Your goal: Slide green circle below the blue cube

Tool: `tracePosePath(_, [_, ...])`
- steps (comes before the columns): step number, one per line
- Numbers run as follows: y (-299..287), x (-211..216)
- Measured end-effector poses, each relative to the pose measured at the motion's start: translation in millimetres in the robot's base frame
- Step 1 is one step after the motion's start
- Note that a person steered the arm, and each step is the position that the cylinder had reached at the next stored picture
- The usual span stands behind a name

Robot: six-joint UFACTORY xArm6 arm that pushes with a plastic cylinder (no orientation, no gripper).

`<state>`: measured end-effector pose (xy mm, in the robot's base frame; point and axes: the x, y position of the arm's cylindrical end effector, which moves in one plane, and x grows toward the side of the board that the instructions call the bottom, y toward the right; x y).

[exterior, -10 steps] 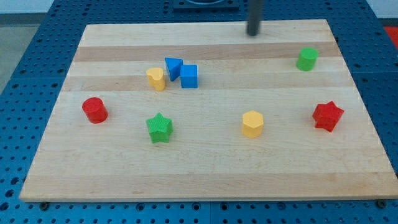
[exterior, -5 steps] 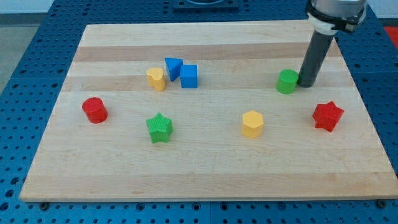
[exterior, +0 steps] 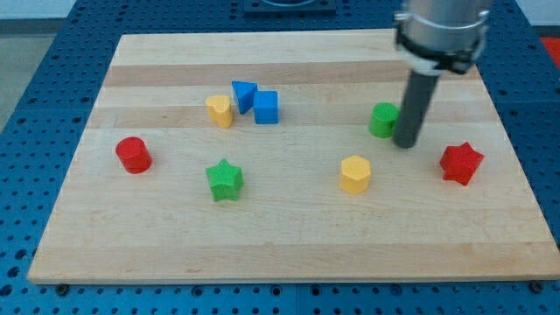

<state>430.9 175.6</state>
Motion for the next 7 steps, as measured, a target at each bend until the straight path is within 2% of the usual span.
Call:
tracePosePath(1, [19, -45])
tracePosePath(2, [-19, -33])
tracePosePath(3, [-83, 8])
tracePosePath(4, [-142, 25])
tracePosePath(6, [-133, 26])
tracePosePath(7, [-179, 25])
